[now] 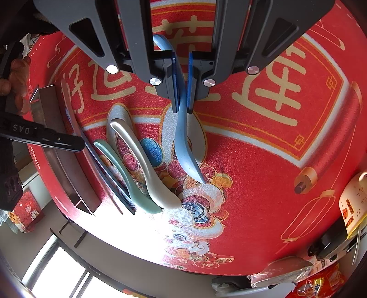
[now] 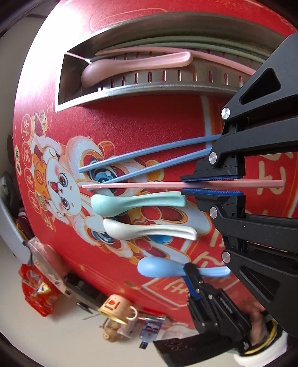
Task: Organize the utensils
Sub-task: 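Lift the pink chopstick with the right tool and carry it toward the caddy, then lower the pink chopstick into the caddy and open the right tool, then carry the blue spoon into the caddy with the left tool and release it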
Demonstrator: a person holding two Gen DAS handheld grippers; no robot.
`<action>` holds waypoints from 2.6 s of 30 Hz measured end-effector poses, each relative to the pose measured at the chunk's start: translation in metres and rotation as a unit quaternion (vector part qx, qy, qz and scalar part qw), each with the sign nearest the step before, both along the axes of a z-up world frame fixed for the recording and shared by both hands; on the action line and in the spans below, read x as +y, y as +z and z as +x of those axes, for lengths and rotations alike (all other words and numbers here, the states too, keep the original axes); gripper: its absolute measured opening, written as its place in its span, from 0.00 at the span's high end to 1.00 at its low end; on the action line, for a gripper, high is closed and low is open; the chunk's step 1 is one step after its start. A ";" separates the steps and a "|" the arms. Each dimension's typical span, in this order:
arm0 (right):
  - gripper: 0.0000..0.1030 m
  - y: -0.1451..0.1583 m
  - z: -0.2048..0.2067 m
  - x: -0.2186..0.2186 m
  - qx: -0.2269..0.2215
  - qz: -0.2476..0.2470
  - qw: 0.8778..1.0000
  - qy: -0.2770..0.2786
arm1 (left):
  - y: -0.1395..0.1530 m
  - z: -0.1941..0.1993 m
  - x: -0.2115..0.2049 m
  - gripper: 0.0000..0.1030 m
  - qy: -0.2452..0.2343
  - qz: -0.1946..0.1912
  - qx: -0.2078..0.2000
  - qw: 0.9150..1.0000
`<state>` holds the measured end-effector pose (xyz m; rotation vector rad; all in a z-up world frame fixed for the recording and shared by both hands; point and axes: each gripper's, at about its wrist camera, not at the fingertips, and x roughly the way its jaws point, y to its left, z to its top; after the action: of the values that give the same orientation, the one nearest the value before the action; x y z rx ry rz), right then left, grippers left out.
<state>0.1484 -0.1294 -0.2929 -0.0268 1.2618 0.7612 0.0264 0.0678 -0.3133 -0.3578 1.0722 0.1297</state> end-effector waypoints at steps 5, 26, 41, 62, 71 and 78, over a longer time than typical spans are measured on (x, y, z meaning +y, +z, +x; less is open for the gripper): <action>0.94 0.024 0.000 -0.025 -0.028 0.041 0.998 -0.035 | 0.000 0.001 -0.001 0.92 0.002 0.002 0.002 1.000; 0.94 0.013 0.027 -0.094 -0.064 -0.082 0.986 -0.127 | 0.000 0.000 0.000 0.92 0.014 -0.003 -0.001 1.000; 0.93 -0.006 0.027 -0.100 -0.023 -0.089 0.985 -0.147 | 0.000 0.000 -0.001 0.92 0.014 0.002 0.002 1.000; 0.52 0.041 0.011 -0.106 -0.104 -0.044 0.985 -0.133 | 0.044 0.005 -0.009 0.94 0.004 -0.035 -0.029 0.999; 0.38 0.046 0.012 -0.138 -0.103 -0.013 0.984 -0.148 | 0.070 0.042 -0.061 0.94 -0.051 -0.061 -0.047 0.996; 0.14 0.045 0.013 -0.168 -0.104 0.004 0.982 -0.159 | 0.071 0.086 -0.117 0.94 -0.098 -0.080 -0.040 0.991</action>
<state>0.1616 -0.2979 -0.2474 0.0973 1.0323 0.4733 0.1125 -0.0495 -0.2419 -0.3965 1.0359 -0.1467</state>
